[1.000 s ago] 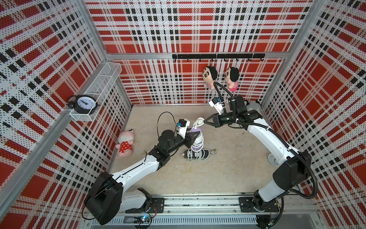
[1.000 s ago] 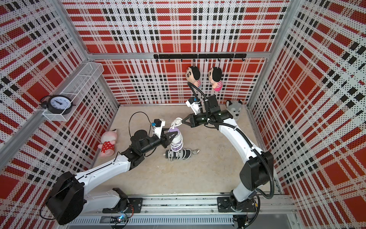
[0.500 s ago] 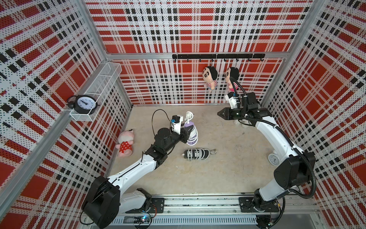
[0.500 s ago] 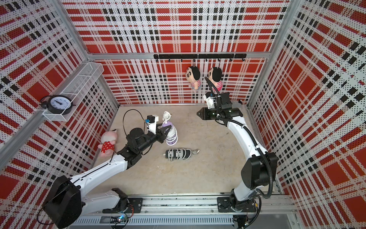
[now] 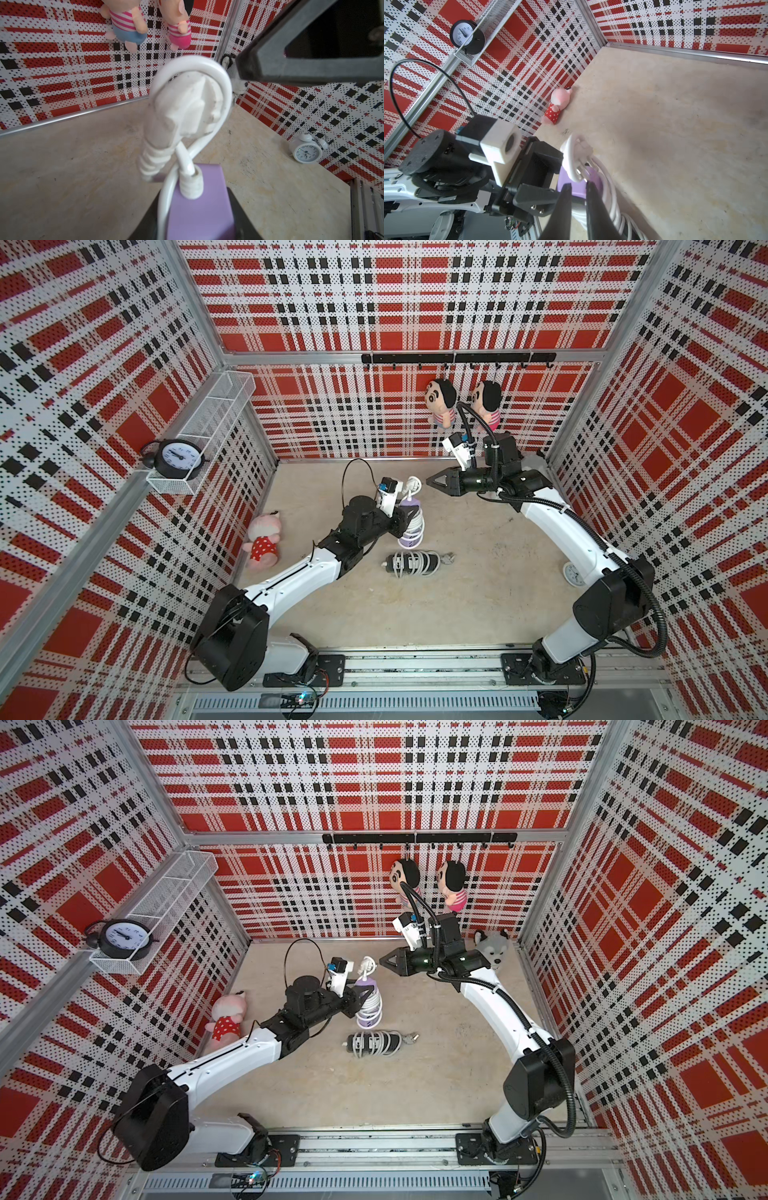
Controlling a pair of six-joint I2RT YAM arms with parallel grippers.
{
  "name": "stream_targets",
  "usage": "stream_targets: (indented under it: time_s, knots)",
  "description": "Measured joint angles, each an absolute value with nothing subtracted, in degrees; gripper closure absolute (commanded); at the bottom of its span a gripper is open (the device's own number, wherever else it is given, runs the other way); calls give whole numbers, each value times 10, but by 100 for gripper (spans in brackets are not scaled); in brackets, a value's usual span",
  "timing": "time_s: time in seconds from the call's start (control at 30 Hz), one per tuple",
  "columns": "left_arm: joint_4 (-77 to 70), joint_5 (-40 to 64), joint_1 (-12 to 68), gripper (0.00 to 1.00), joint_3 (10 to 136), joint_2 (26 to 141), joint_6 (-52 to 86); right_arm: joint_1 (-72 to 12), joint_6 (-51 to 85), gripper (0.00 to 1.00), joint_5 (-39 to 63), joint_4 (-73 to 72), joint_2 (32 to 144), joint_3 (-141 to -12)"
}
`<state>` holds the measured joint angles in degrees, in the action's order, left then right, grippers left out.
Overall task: Unwrap the cord wrapped around the power strip
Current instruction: Unwrap the power cord from the power strip.
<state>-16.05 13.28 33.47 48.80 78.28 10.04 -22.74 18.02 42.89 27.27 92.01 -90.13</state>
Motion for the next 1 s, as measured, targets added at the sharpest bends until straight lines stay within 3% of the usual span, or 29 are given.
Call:
stream_targets:
  time_s: [0.17,0.37,0.63,1.0]
  knots:
    - [-141,133,337,100,493,788,99,-228,175,70,423,280,920,-912]
    - [-136,133,340,100,494,788,97,-243,153,79,412,307,930,-955]
    - [-124,126,350,100,503,791,83,-255,131,73,379,350,965,-979]
    - [-107,112,360,100,505,791,63,-263,126,73,351,380,986,-1007]
